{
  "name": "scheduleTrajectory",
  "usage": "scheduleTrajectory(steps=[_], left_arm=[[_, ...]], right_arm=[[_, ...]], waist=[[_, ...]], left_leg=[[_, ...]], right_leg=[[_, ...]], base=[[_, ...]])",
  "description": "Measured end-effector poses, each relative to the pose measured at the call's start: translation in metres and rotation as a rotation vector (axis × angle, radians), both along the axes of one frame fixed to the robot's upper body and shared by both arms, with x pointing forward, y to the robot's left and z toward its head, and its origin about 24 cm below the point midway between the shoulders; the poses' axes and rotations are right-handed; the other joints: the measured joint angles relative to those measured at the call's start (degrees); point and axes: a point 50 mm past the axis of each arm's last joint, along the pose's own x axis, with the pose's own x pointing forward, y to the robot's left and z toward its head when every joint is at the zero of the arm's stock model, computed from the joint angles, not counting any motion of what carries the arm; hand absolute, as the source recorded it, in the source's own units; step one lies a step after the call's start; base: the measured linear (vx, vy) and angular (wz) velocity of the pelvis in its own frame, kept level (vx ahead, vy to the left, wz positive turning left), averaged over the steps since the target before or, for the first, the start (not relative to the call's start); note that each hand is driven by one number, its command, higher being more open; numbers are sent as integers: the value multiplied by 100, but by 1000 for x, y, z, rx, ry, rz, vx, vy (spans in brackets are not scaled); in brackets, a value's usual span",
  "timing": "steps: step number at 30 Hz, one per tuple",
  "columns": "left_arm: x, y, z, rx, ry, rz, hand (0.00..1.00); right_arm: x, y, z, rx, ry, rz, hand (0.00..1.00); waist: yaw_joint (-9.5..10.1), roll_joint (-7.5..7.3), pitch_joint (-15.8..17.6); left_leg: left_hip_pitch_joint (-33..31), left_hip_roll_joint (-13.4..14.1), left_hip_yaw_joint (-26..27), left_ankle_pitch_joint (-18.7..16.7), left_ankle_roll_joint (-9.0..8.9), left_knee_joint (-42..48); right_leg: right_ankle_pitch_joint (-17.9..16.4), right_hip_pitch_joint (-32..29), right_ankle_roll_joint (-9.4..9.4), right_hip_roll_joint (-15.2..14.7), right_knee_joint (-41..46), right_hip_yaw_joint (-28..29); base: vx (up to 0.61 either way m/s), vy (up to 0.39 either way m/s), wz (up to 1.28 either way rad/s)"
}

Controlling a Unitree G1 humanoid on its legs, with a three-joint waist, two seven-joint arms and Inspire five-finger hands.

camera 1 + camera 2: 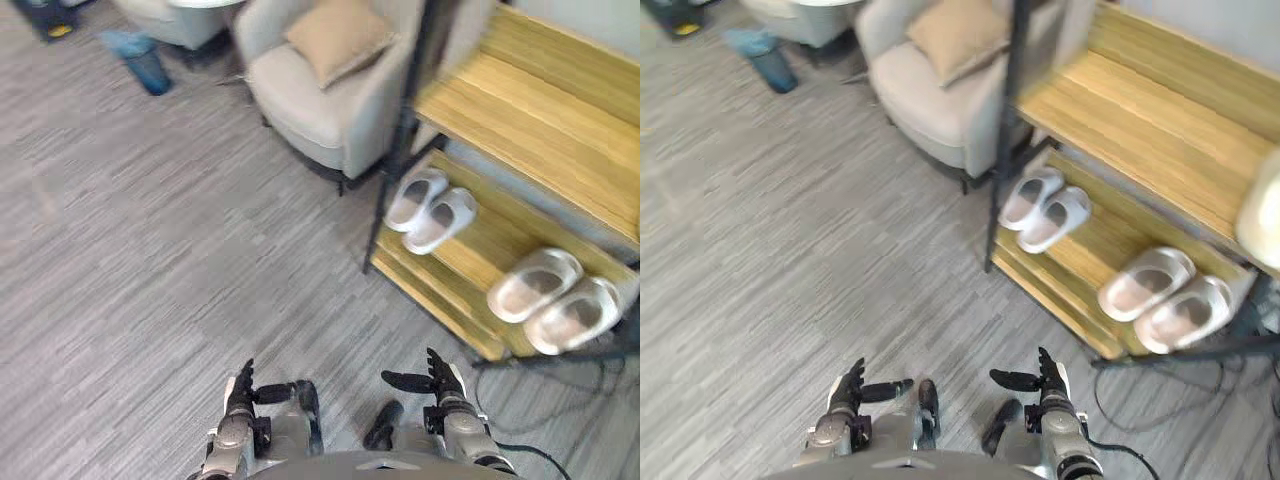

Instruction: Organize the slippers on the shoe rack

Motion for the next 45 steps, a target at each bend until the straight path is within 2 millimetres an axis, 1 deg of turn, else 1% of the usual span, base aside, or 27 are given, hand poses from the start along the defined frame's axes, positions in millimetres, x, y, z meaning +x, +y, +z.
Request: scheduleTrajectory(steps=[2,3,6,10,12,13,14,15,17,19,22,23,24,25,27,28,29,31,34,36,37,38,39,42,43,44,45], left_arm=[[-5,-3,-2,-13,12,5,100],[-13,1,-5,-2,42,9,100],[-17,4,-7,-2,56,21,100],[-20,11,-8,-10,60,88,100],[-21,13,-8,-12,66,105,100],[-21,15,-8,-9,65,104,100],[-20,14,-8,-10,64,103,100],[-21,15,-8,-7,64,105,100],[-23,20,-9,0,72,138,100],[-23,18,-10,-11,77,160,100],[-25,19,-10,-9,80,179,100],[-28,19,-11,-6,87,178,100],[-29,13,-12,-23,94,182,100],[-28,9,-13,-32,90,181,100],[-25,10,-11,-42,73,189,100],[-25,11,-11,-42,72,196,100],[-23,15,-10,-42,59,244,100],[-18,19,-6,-38,32,259,100],[-5,22,0,-32,-18,233,100],[3,26,3,-19,-34,225,100],[3,24,3,-22,-37,222,100],[5,26,4,-19,-42,213,100],[8,34,7,18,-56,198,100],[4,38,5,29,-35,205,100],[-1,38,3,31,-17,207,100],[-3,38,2,31,-8,206,100],[-4,35,0,25,4,200,100]], right_arm=[[-5,2,-2,11,17,-6,100],[-6,14,-4,43,20,5,100],[-12,25,-8,73,44,5,100],[-14,30,-10,88,69,13,100],[-15,29,-10,86,73,23,100],[-14,29,-10,83,71,29,100],[-14,27,-10,80,72,32,100],[-14,27,-10,80,70,38,100],[-9,33,-7,79,53,89,100],[-3,35,-4,73,34,117,100],[1,39,-2,76,7,143,100],[-1,40,-2,82,8,153,100],[0,36,-2,74,6,158,100],[2,33,-1,68,1,158,100],[2,28,-2,62,13,134,100],[1,28,-2,61,18,134,100],[-6,29,-5,62,42,143,100],[-9,32,-8,68,64,152,100],[2,34,-4,67,38,156,100],[-1,33,-5,66,43,151,100],[-5,30,-6,60,52,145,100],[-7,31,-7,64,61,141,100],[-6,39,-7,84,60,142,100],[-2,47,-5,109,44,139,100],[0,51,-5,124,40,133,100],[0,52,-5,126,38,134,100],[1,52,-4,127,34,136,100]], waist=[[9,-8,-49],[18,-20,-79],[36,-86,-122],[153,-213,-152],[148,-267,-155],[143,-302,-137],[116,-275,-126],[99,-250,-114],[87,-247,-108],[58,-267,-86],[22,-291,-63],[-48,-312,-78],[-35,-150,-165],[-14,-96,-179],[-18,-35,-132],[-18,-39,-129],[27,-97,-27],[159,-110,14],[159,-237,98],[148,-347,158],[151,-285,119],[184,-417,116],[169,-669,92],[185,-697,83],[185,-688,94],[173,-656,114],[165,-605,146]], left_leg=[[341,-249,-128,305,-49,-726],[578,-440,-337,544,67,-1191],[593,-607,-638,572,89,-1278],[761,-905,-1009,438,379,-1225],[845,-1000,-1277,275,461,-1089],[928,-1050,-1492,141,603,-944],[976,-974,-1728,47,714,-771],[972,-897,-1859,-54,722,-662],[1003,-671,-2342,-312,662,-405],[1071,-654,-2781,-504,621,-317],[1214,-631,-3337,-868,461,-79],[1262,-630,-3636,-1102,364,129],[1237,-432,-3871,-1269,208,322],[1178,-385,-3852,-1260,71,424],[569,-345,-3348,-1084,-690,1659],[491,-336,-3243,-1050,-745,1826],[-2,17,-2229,-955,-705,3140],[-450,656,-990,-1258,-269,4135],[-1062,731,-281,-1436,-189,3305],[-1316,650,149,-1027,62,2268],[-1412,604,232,-282,300,1737],[-1427,519,193,-351,379,1855],[-1413,192,95,-388,435,1673],[-1206,6,-105,-691,492,1676],[-777,-82,-206,-903,499,1572],[-582,-105,-266,-954,488,1500],[-313,-126,-305,-1023,504,1355]], right_leg=[[93,233,160,-84,-178,-222],[149,381,232,-93,-269,-341],[173,493,273,-191,-249,-461],[-274,551,383,-903,945,-676],[-347,524,155,-1313,1852,-445],[-287,368,-252,-1476,2488,78],[-559,135,-263,-1374,2891,845],[-807,43,-154,-1141,2911,1197],[-1284,-519,-166,-249,2832,2059],[-1239,-1166,-88,171,2345,2548],[-861,-1450,122,525,1405,3253],[-331,-1405,38,552,1428,3412],[-540,-1272,-154,640,1542,3106],[-627,-1247,-196,641,1567,2972],[-721,-783,-319,662,1154,2602],[-721,-690,-319,674,1077,2567],[-720,-45,-320,814,500,2404],[-727,569,-335,993,23,2272],[-727,911,-292,874,-231,2055],[-816,1184,-15,725,-238,1710],[-915,1282,174,785,-197,1573],[-1016,1341,285,671,-155,1515],[-979,1327,325,472,-83,1395],[-636,1331,632,274,630,1463],[-402,1115,596,-36,1911,1645],[-199,993,457,-161,2462,1716],[-80,727,199,-299,3295,1887]], base=[[27,171,95],[-10,184,59],[39,138,62],[114,121,56],[99,80,64],[135,93,89],[153,55,92],[213,-72,102],[243,-157,105],[267,-143,108],[346,-236,120],[489,-349,147],[432,-290,128],[467,-262,111],[451,-238,91],[348,-194,76],[413,-240,41],[389,-185,22],[389,0,19],[478,111,53],[337,100,65],[400,114,84],[518,145,89],[561,201,69],[384,168,37],[455,180,34],[410,115,27]])
